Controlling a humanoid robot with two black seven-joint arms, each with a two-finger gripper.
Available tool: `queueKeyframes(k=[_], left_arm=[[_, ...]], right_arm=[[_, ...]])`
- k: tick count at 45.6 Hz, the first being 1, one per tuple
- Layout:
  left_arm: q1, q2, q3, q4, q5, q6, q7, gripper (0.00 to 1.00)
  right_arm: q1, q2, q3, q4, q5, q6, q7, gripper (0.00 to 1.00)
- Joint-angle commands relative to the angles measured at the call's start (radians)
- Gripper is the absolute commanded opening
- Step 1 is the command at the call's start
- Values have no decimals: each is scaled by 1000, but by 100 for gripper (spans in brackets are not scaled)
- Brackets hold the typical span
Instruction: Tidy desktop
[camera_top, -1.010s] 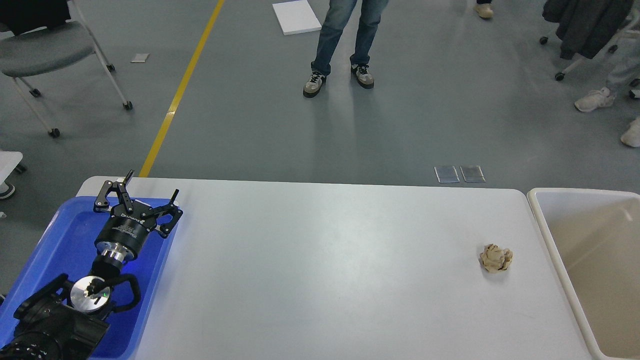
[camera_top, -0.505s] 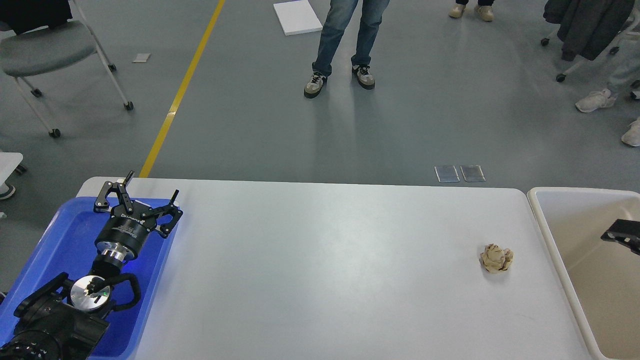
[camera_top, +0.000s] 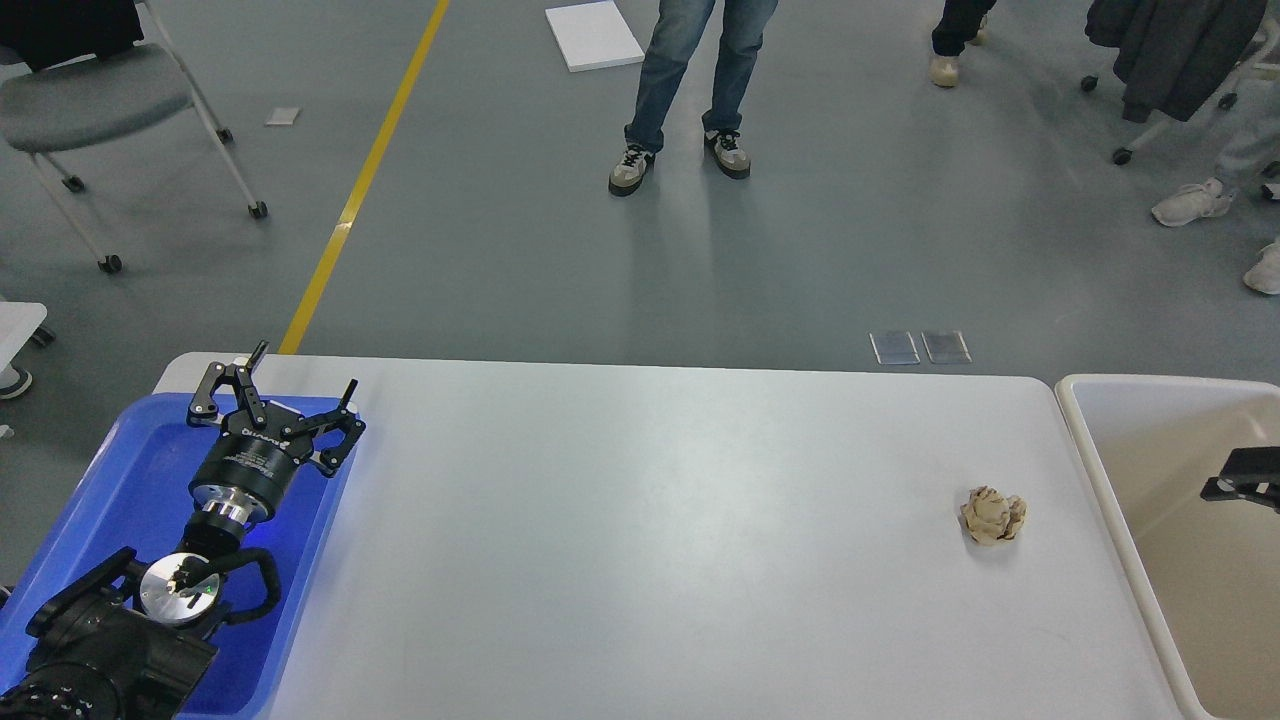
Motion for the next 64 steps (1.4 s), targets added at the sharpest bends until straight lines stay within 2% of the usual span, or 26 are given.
queueKeyframes(k=[1,4,11,13,20,28,38,44,50,64], left_arm=[[1,0,0,0,0,0,2,100],[-1,0,0,0,0,0,3,100],[-1,0,0,0,0,0,2,100],[-1,0,0,0,0,0,2,100],[-1,0,0,0,0,0,3,100],[-1,0,0,0,0,0,2,100],[1,0,0,0,0,0,2,100],[1,0,0,0,0,0,2,100],[1,0,0,0,0,0,2,100],[1,0,0,0,0,0,2,100]], right_arm=[[162,-21,-40,-84,103,405,-9,100],[200,-23,-44,-83,43,438,-24,100],[341,11,-43,-86,-63,438,-136,100],[377,43,-43,-89,-86,438,-147,100],[408,184,-75,-173,-106,438,-155,100],[487,414,-248,-264,-72,438,-155,100],[660,672,-509,-256,149,438,-153,100],[730,729,-543,-247,262,438,-153,100],[823,804,-557,-242,275,438,-153,100],[834,907,-554,-208,321,438,-149,100]])
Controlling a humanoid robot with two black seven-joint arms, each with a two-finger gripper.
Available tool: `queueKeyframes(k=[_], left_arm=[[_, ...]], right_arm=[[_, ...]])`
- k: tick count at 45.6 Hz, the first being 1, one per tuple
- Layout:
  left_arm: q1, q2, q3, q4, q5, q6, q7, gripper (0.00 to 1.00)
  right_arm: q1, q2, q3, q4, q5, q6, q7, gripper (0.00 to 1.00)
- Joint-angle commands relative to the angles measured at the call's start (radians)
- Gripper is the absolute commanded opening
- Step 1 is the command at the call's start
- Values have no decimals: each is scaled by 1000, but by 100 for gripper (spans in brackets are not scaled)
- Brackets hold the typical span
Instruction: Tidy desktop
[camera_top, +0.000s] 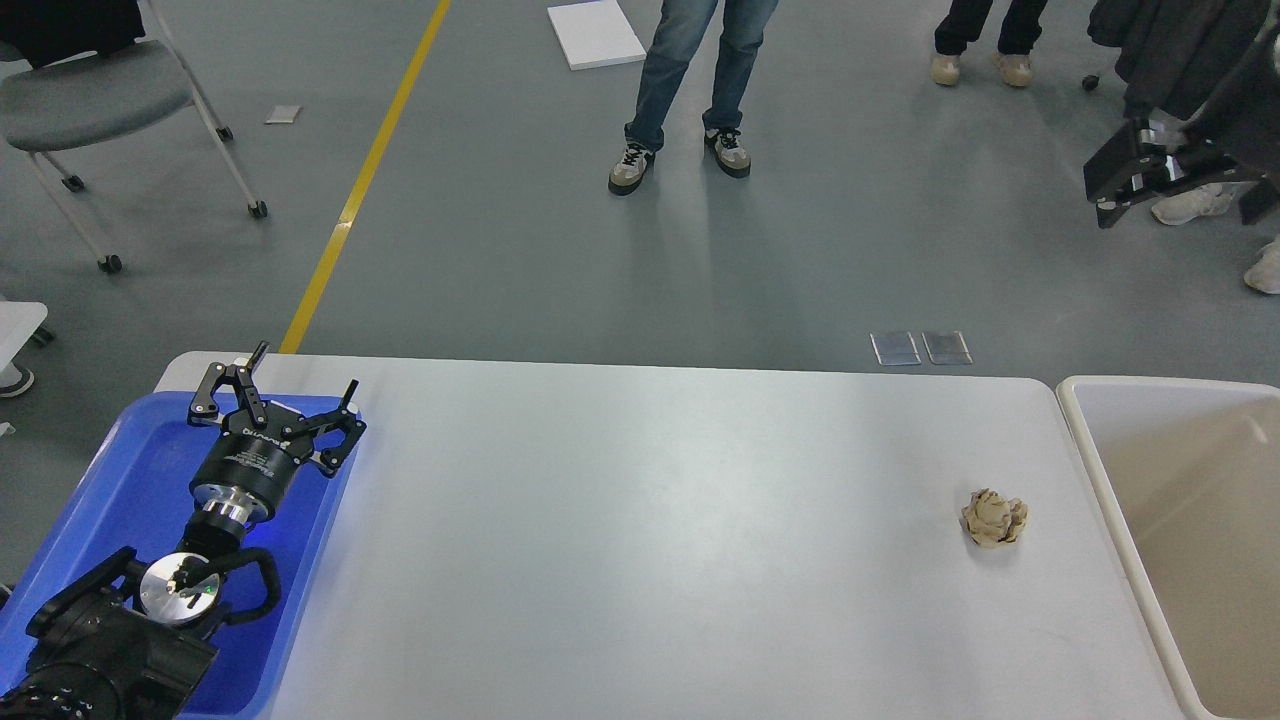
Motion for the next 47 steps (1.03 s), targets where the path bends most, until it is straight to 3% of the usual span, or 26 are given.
queueKeyframes(k=[1,22,47], left_arm=[[0,0,0,0,0,0,0,100],[-1,0,0,0,0,0,0,100],[-1,0,-2,0,0,0,0,100]], right_arm=[[29,103,-29,26,52,1,2,100],[-55,117,43,99,64,1,2,100],[-69,109,42,86,73,1,2,100]])
